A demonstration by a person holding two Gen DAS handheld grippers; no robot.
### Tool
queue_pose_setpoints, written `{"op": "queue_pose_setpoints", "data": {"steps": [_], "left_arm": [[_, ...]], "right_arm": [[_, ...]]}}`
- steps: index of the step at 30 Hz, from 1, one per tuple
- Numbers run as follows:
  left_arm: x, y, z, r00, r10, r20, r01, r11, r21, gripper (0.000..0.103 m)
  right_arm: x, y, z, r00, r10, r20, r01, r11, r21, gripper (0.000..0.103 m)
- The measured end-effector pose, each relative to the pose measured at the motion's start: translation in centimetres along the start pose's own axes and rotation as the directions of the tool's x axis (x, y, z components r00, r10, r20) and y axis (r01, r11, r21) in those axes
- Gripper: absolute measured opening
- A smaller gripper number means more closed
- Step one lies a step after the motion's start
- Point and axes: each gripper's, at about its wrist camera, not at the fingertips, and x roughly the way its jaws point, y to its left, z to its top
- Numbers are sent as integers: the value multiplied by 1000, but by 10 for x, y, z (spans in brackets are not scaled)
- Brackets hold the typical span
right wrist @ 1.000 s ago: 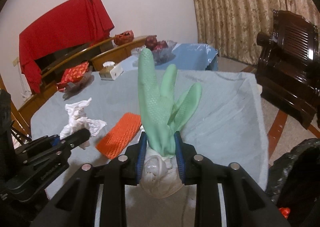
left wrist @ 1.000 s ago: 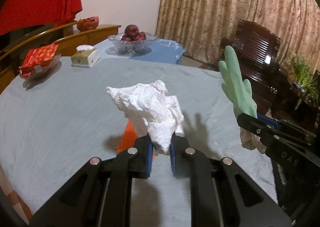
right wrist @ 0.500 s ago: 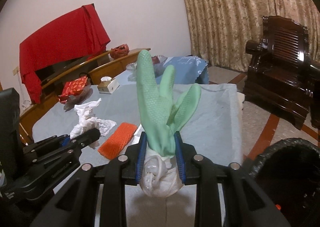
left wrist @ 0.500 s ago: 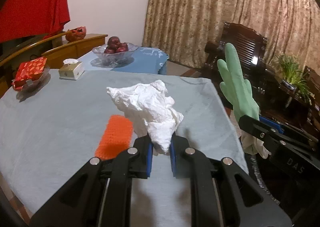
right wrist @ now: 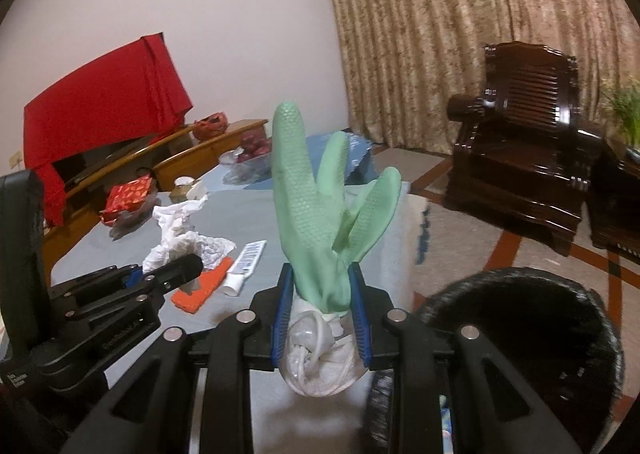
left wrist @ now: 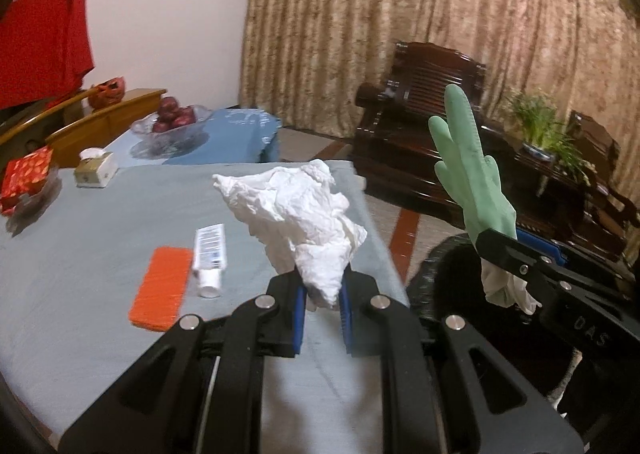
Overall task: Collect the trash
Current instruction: 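Carry tissues and glove over the bin and open both grippers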
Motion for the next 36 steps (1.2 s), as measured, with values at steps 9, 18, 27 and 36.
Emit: {"op": "queue_pose_setpoints", "data": {"steps": [9, 18, 27, 36], "left_arm": [[0, -52, -2, 996, -93, -6, 93, 994, 59, 13], [6, -93, -7, 986, -164, -23, 165, 980, 106, 13], [22, -126, -18, 971, -230, -69, 238, 959, 153, 13], [58, -159, -37, 946, -284, -157, 311, 932, 188, 13]], "right_arm": [[-36, -44, -8, 995, -98, 21, 97, 995, 39, 27], [-58, -75, -18, 985, -168, 24, 167, 984, 67, 27], [-73, -101, -29, 973, -229, 10, 227, 969, 93, 27], [-72, -136, -50, 956, -288, -58, 293, 949, 119, 27]]}}
